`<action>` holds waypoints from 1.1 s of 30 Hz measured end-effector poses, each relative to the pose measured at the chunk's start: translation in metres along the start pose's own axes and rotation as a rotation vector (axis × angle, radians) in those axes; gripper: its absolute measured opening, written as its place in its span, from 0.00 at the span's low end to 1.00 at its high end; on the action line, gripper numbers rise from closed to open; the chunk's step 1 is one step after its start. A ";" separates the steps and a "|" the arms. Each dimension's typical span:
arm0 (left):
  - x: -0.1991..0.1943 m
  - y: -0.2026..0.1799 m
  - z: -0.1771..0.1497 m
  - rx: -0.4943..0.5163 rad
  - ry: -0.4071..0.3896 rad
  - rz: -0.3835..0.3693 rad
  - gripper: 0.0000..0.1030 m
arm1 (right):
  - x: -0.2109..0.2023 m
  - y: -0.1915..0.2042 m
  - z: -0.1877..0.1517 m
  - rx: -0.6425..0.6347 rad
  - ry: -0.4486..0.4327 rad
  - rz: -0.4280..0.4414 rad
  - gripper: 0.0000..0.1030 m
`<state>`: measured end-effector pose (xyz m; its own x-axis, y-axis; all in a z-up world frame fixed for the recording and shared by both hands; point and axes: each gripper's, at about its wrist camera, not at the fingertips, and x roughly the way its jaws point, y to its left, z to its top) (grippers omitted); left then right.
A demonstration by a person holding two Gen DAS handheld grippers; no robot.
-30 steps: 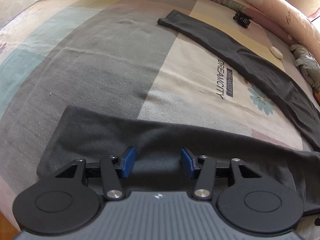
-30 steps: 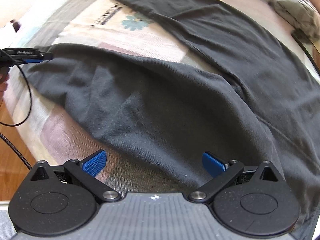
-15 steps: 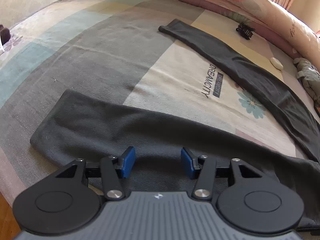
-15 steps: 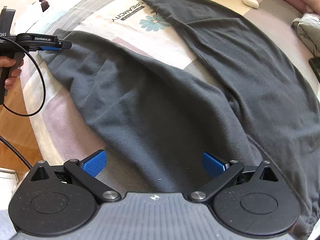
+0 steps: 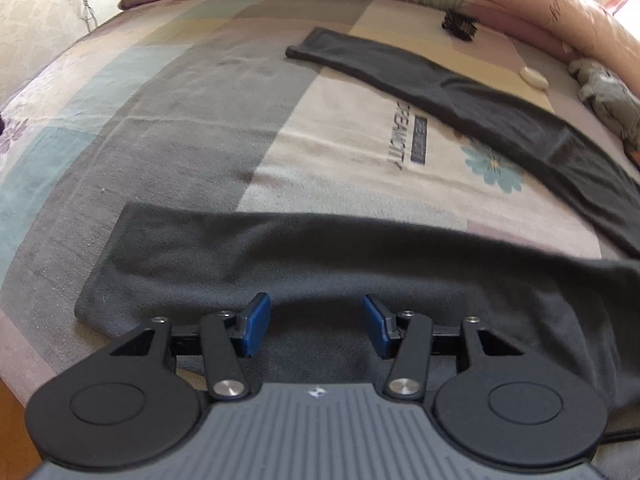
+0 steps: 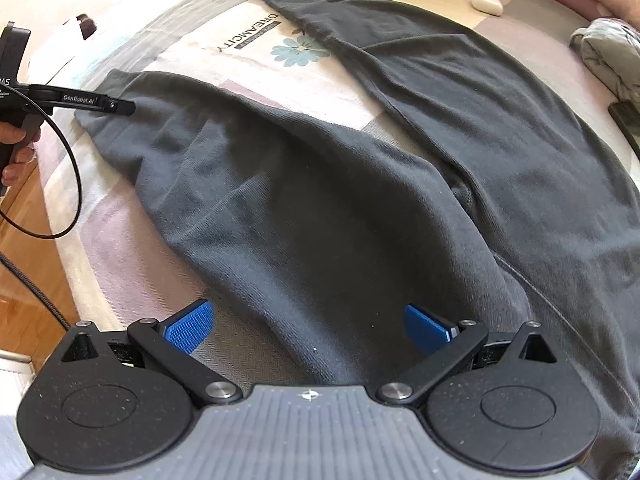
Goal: Fold clothes
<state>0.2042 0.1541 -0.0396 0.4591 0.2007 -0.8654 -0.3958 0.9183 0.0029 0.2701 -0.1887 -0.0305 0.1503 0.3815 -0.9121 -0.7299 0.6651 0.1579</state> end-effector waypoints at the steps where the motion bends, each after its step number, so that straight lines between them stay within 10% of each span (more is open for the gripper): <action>1: 0.001 0.000 0.000 0.016 0.013 -0.009 0.49 | 0.000 0.003 0.000 -0.011 -0.002 -0.016 1.00; 23: 0.021 -0.019 0.007 0.191 0.152 -0.010 0.57 | 0.023 0.007 -0.042 -0.185 -0.126 -0.036 1.00; 33: 0.021 -0.025 0.007 0.430 0.105 -0.038 0.65 | 0.023 0.010 -0.054 -0.115 -0.226 -0.079 1.00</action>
<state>0.2297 0.1376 -0.0541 0.3744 0.1487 -0.9153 -0.0029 0.9872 0.1592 0.2302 -0.2072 -0.0705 0.3459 0.4735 -0.8101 -0.7792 0.6259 0.0332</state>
